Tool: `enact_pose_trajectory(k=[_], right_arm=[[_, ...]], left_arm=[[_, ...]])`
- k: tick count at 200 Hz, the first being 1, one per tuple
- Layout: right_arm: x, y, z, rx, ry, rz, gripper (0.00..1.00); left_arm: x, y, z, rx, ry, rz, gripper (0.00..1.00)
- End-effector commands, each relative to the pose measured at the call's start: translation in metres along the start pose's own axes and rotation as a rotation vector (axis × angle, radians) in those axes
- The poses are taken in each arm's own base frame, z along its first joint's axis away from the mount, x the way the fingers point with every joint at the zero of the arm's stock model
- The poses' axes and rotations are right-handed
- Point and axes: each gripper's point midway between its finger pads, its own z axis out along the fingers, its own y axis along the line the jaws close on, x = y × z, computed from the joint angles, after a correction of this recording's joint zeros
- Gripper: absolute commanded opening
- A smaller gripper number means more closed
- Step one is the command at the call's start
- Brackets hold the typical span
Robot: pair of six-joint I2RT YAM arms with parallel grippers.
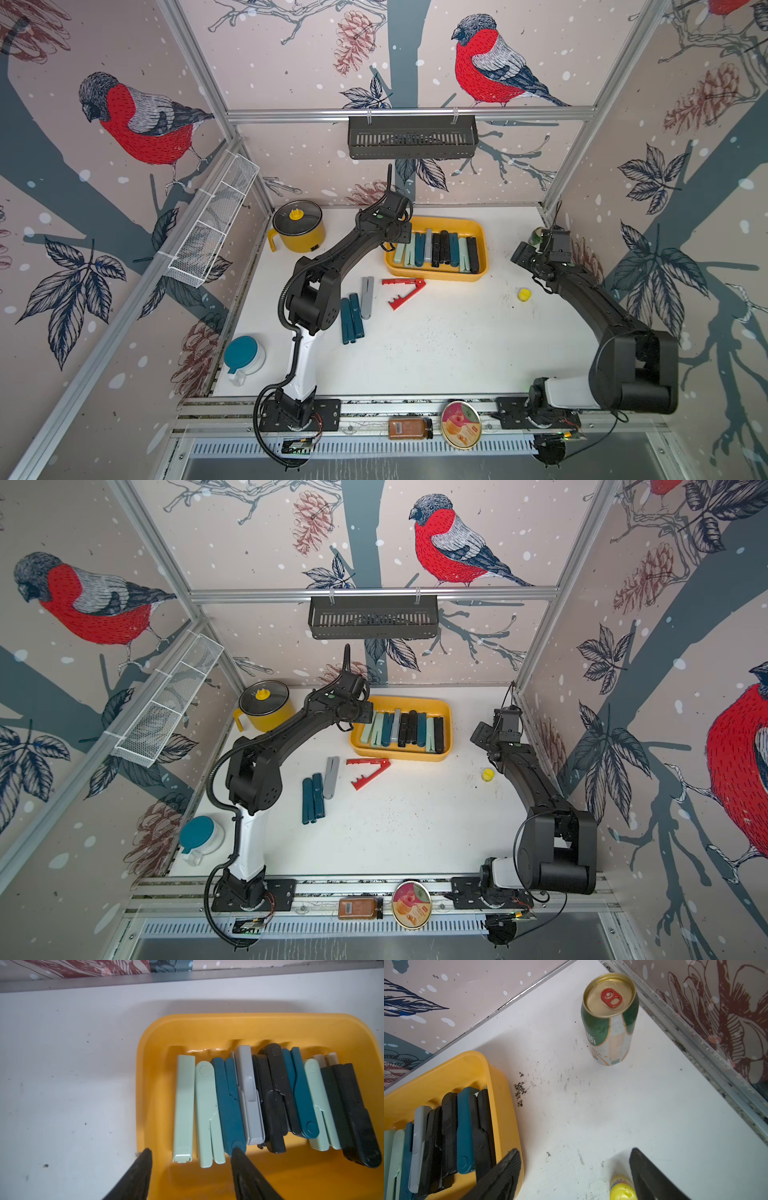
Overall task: Put the pruning pliers into the storage box
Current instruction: Place the pruning pliers in the storage box, then pick up the pruning pliers from the center of the board.
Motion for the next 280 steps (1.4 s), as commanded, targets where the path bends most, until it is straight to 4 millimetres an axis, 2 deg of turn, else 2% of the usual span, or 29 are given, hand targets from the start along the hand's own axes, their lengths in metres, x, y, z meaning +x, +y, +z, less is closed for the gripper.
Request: enact_pose_trajectory(k=[1,15,36,60,92,125,145,172,217,239,280], right_arm=[[-0.003,-0.002,-0.003,0.009,-0.013,0.002,0.83],[-0.003,-0.003,-0.003,0.007,-0.014,0.004,0.83],[-0.004,-0.002,-0.003,0.002,-0.015,0.003,0.83],[-0.005,0.0,-0.003,-0.005,-0.016,0.006,0.83],[-0.002,-0.001,-0.002,-0.006,-0.01,0.006,0.83],[-0.002,-0.001,-0.002,-0.004,-0.009,0.002,0.83],[-0.002,-0.001,-0.002,-0.004,-0.01,0.003,0.83],[-0.002,-0.002,-0.002,0.001,-0.009,0.003,0.83],[-0.001,-0.003,-0.002,0.007,-0.008,0.001,0.83],[-0.001,-0.004,-0.001,0.011,-0.006,0.001,0.83],[-0.002,-0.003,0.0,0.006,-0.005,0.002,0.83]], left_arm=[[0.002,0.015,-0.021,-0.044,-0.063,-0.023,0.69],[0.019,0.03,-0.032,-0.065,-0.065,-0.054,0.73],[0.054,0.052,-0.042,-0.108,-0.022,-0.083,0.74],[0.09,0.066,-0.049,-0.131,0.029,-0.114,0.76],[0.132,0.073,-0.048,-0.123,0.091,-0.16,0.76],[0.161,0.073,-0.035,-0.105,0.159,-0.171,0.73],[0.17,0.072,-0.026,-0.101,0.187,-0.168,0.7],[0.171,0.07,-0.019,-0.089,0.198,-0.162,0.66],[0.19,0.078,-0.001,-0.131,0.262,-0.15,0.58],[0.193,0.078,0.002,-0.125,0.268,-0.156,0.55],[0.194,0.08,0.003,-0.137,0.268,-0.147,0.41]])
